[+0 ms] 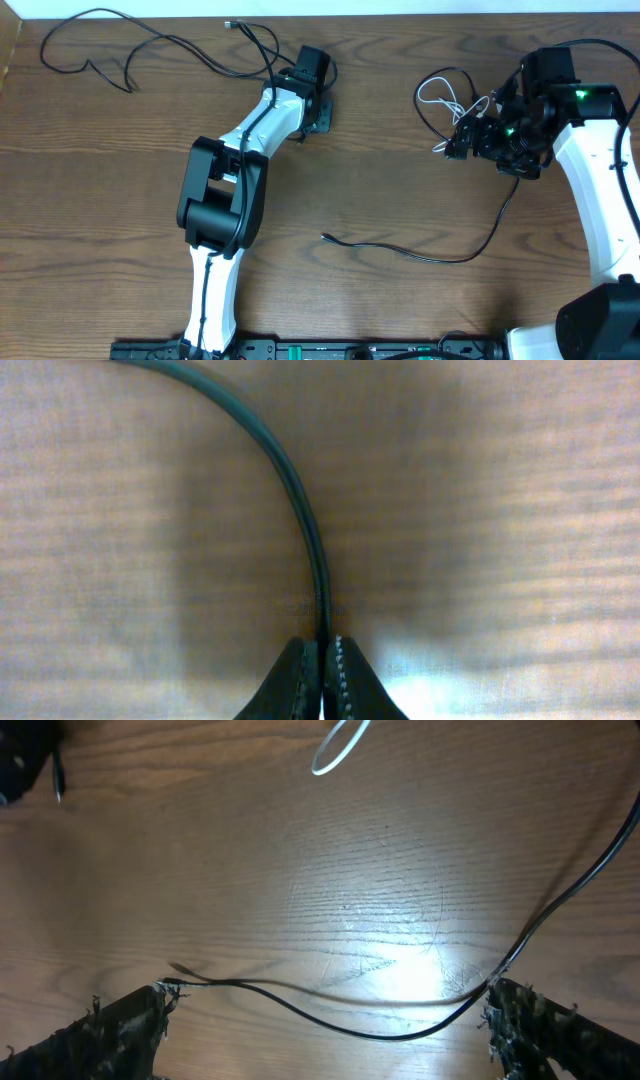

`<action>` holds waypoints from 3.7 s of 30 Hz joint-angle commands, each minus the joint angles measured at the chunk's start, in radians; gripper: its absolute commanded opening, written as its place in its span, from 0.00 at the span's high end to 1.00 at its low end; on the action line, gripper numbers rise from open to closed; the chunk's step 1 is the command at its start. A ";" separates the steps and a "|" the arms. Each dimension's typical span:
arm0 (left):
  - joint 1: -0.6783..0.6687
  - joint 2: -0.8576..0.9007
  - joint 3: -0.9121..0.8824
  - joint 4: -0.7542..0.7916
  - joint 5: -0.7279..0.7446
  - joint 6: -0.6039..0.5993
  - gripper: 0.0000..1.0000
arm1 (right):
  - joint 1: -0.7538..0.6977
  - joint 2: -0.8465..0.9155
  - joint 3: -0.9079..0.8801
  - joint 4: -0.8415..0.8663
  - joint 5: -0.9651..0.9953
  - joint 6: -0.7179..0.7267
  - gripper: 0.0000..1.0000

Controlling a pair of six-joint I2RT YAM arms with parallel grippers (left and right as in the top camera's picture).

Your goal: Untangle cables

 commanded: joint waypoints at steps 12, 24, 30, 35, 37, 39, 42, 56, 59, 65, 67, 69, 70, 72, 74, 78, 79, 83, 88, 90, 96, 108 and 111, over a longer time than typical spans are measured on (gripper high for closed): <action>0.141 0.048 0.306 0.240 -0.011 -0.051 0.93 | -0.001 0.006 -0.003 -0.053 0.000 -0.008 0.01; 0.150 0.050 0.315 -0.004 0.093 0.019 0.51 | 0.000 0.006 -0.003 -0.035 0.000 -0.008 0.01; 0.125 0.050 0.285 -0.179 0.105 0.055 0.48 | 0.000 0.006 -0.003 -0.002 -0.020 -0.004 0.01; 0.112 0.051 0.280 -0.305 0.105 0.056 0.48 | 0.000 0.006 -0.003 -0.007 -0.026 -0.005 0.01; 0.105 0.051 0.267 -0.322 0.105 0.060 0.48 | 0.000 0.006 -0.003 -0.006 -0.026 -0.005 0.01; 0.097 0.051 0.243 -0.319 0.105 0.079 0.48 | 0.000 0.006 -0.003 -0.005 -0.026 -0.005 0.01; 0.084 0.058 0.202 -0.302 0.105 0.100 0.48 | 0.000 0.006 -0.003 -0.008 -0.027 -0.005 0.01; 0.080 0.138 0.159 -0.206 0.105 0.100 0.72 | 0.000 0.006 -0.003 -0.043 -0.026 -0.005 0.01; 0.080 0.155 0.159 -0.208 0.105 0.100 0.85 | 0.000 0.006 -0.003 -0.043 -0.026 -0.005 0.01; 0.080 0.161 0.159 -0.068 0.105 0.084 0.92 | 0.000 0.006 -0.003 -0.042 -0.026 -0.005 0.01; 0.080 0.161 0.159 -0.001 0.105 0.058 0.92 | 0.000 0.006 -0.003 -0.045 -0.026 -0.005 0.01; 0.081 0.161 0.159 0.082 0.105 0.013 0.93 | 0.000 0.006 -0.003 -0.051 -0.026 -0.005 0.01; 0.081 0.161 0.159 0.123 0.105 -0.003 0.93 | 0.000 0.006 -0.003 -0.054 -0.026 -0.005 0.01; 0.081 0.161 0.159 0.213 0.105 -0.018 0.93 | 0.000 0.006 -0.003 -0.060 -0.026 -0.005 0.01; 0.081 0.161 0.160 0.288 0.104 -0.024 0.93 | 0.000 0.006 -0.003 -0.070 -0.026 -0.005 0.01; 0.085 0.161 0.164 0.364 0.104 -0.026 0.64 | 0.000 0.006 -0.003 -0.081 -0.026 -0.005 0.01; 0.085 0.161 0.169 0.360 0.104 -0.026 0.46 | 0.000 0.006 -0.003 -0.081 -0.026 -0.005 0.01; 0.102 0.101 0.216 0.266 0.105 -0.026 0.04 | 0.000 0.006 -0.003 -0.073 -0.026 -0.005 0.01; 0.105 -0.079 0.216 0.185 0.107 -0.026 0.03 | 0.000 0.006 -0.003 -0.045 -0.026 -0.005 0.01; 0.103 -0.191 0.216 0.092 0.120 -0.026 0.03 | 0.000 0.006 -0.003 -0.031 -0.026 -0.005 0.01; 0.102 -0.355 0.216 -0.235 0.120 -0.026 0.03 | 0.000 0.006 -0.003 -0.001 -0.022 -0.005 0.01; 0.102 -0.368 0.142 -0.560 0.113 -0.026 0.03 | 0.001 0.006 -0.003 0.106 0.041 0.079 0.01; 0.102 -0.367 0.128 -0.581 0.148 -0.026 0.03 | 0.013 0.006 -0.004 0.121 0.041 0.079 0.01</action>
